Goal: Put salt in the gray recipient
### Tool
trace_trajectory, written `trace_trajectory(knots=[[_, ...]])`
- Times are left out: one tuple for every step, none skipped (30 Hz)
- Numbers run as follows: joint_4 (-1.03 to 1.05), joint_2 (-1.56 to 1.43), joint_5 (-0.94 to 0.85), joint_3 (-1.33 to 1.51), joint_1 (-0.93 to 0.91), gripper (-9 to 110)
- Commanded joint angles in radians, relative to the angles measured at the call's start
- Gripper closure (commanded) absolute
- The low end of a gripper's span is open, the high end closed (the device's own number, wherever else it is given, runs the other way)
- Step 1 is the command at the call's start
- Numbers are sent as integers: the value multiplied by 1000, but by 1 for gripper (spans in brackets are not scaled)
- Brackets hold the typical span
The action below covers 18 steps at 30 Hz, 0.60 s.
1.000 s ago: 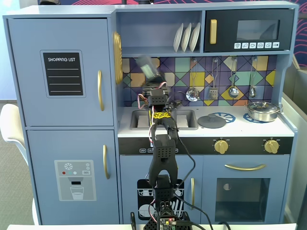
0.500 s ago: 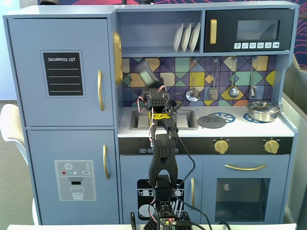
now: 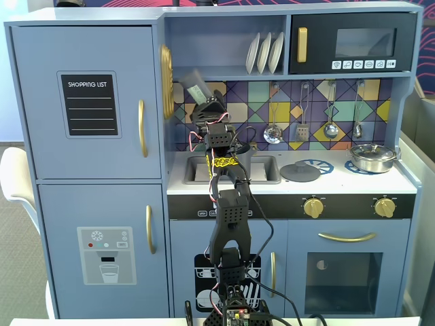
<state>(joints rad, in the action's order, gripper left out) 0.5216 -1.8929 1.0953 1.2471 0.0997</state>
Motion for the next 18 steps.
trace_trajectory(knots=[[6,-57,2,41,-58,101],[18,-69,8,80,-74,101],[26,-83,11,120,-87,101],[31,-95,15,158,-98,101],[34,-104,18,187,-104,101],[34,-112,17,209,-107,101],[32,-115,17,222,-107,101],[28,-115,18,225,-107,101],[17,-114,17,221,-100,101],[2,-110,12,209,-89,101],[-8,-103,6,183,-74,101],[-12,-92,-8,150,-54,101],[-20,-81,-25,112,-34,101],[-25,-69,-43,72,-17,101],[-34,-60,-74,37,0,101],[-48,-52,-120,8,11,101],[-58,-48,-183,-14,17,101],[-71,-48,-244,-21,15,101]])
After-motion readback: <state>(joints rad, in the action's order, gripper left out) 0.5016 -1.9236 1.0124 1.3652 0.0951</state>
